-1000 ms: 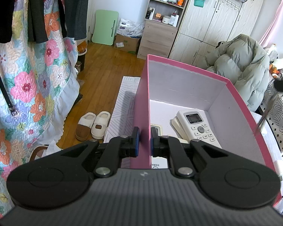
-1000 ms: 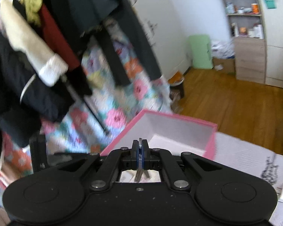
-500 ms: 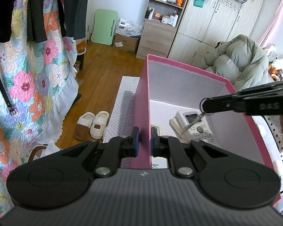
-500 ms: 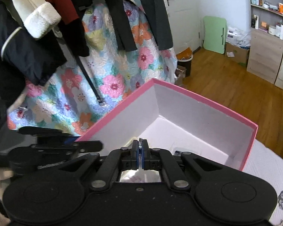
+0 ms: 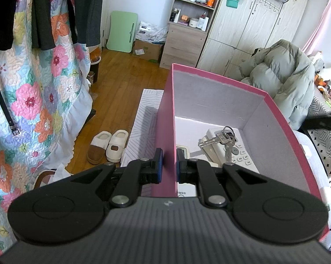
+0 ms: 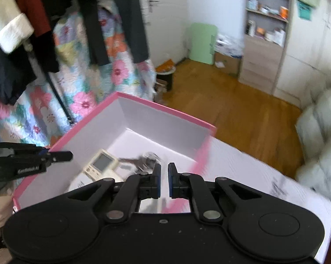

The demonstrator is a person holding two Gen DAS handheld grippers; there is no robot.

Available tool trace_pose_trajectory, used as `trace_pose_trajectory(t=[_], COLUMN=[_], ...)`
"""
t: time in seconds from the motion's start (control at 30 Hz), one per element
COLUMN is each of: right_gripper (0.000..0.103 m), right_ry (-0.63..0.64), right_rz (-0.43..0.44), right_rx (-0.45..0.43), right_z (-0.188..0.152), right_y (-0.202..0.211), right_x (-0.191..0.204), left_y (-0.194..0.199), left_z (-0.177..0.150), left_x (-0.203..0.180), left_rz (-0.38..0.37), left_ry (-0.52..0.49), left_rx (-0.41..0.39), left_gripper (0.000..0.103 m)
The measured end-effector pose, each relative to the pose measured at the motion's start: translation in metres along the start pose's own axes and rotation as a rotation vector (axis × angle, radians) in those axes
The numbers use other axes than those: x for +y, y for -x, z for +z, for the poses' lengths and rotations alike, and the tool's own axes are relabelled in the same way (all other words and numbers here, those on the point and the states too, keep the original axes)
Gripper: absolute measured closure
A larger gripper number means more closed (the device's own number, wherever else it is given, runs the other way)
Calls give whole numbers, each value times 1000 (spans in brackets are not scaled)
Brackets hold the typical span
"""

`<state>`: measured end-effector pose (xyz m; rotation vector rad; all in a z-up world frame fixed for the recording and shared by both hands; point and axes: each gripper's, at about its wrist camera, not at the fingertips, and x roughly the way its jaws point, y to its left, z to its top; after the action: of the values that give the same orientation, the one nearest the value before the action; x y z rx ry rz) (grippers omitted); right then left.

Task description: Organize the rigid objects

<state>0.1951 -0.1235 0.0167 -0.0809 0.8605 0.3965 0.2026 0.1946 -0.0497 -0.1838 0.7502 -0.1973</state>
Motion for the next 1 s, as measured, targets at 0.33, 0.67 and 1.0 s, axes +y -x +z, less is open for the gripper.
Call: trace_pose_trajectory(t=[0.33, 0.67, 1.0], right_gripper=[68, 42, 33], right_ry=[-221, -401, -457], right_rz=[-96, -256, -232], right_rx=[224, 431, 464], right_z=[-66, -134, -145], right_y=[40, 20, 9], right_x=[-79, -150, -163], left_y=[1, 1, 3], left_z=[0, 2, 3], left_x=[1, 2, -1], left_rz=[1, 15, 24], left_ry=[2, -9, -9], left_rx=[1, 10, 14], left_gripper=[92, 92, 92])
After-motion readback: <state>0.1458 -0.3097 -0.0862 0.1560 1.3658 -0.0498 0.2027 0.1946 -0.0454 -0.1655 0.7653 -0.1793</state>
